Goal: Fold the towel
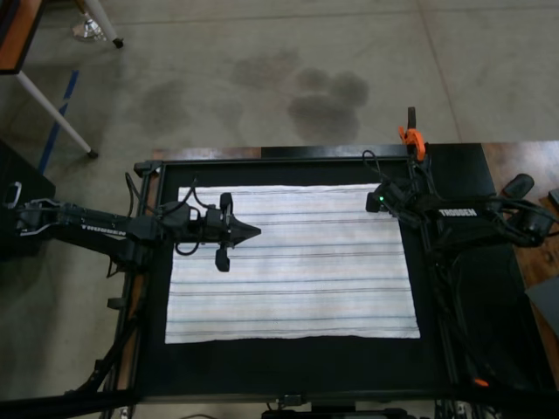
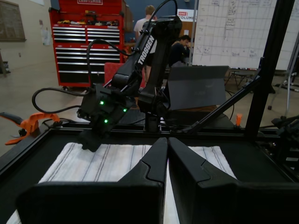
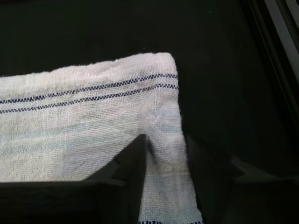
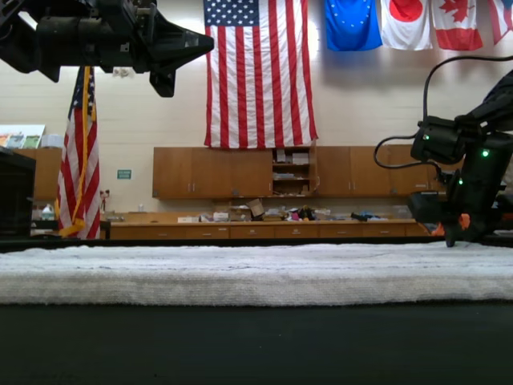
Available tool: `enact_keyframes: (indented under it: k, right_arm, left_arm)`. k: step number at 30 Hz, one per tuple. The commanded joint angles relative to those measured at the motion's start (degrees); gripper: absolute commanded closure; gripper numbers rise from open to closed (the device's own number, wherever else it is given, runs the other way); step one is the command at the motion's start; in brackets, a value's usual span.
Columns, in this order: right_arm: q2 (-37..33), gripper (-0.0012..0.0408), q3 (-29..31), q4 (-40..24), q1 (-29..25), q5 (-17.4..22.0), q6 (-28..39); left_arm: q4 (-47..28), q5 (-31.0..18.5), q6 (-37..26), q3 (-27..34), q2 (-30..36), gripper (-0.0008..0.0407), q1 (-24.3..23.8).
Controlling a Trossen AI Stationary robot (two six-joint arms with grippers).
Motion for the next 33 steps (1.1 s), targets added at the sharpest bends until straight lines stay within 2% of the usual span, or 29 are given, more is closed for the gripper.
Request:
enact_keyframes:
  k: [1, 3, 6, 8, 14, 20, 27, 33]
  right_arm:
    - [0.0, 0.0352, -0.2, -0.7, 0.1, -0.3, -0.6]
    - [0.0, 0.0406, -0.3, -0.7, 0.1, -0.3, -1.3]
    - [0.0, 0.0385, -0.2, -0.6, 0.0, -0.3, -2.2]
    - [0.0, 0.0400, 0.1, -0.6, 0.0, -0.3, -2.5]
    - [-1.9, 0.0397, 2.3, -1.0, 0.5, -0.3, -4.5]
    - [-4.6, 0.0397, 4.9, -7.5, 1.2, -0.5, -4.5]
    - [-11.0, 0.0396, 7.2, -14.4, 7.1, -1.6, -3.1]
    - [-16.6, 0.0396, 9.4, -14.5, 15.3, -3.3, 0.1]
  left_arm:
    - [0.0, 0.0, 0.0, 0.0, 0.0, 0.0399, 0.0]
    - [0.0, 0.0, 0.0, 0.0, 0.0, 0.0399, 0.0]
    - [0.0, 0.0, 0.0, 0.0, 0.0, 0.0399, 0.0]
    - [0.0, 0.0, 0.0, 0.0, 0.0, 0.0399, 0.0]
    - [0.0, 0.0, 0.0, 0.0, 0.0, 0.0399, 0.0]
    - [0.0, 0.0, 0.0, 0.0, 0.0, 0.0399, 0.0]
    - [0.0, 0.0, -0.5, 0.0, 0.0, 0.0399, 0.0]
    - [0.0, 0.0, -2.9, 0.0, 0.0, 0.0399, 0.0]
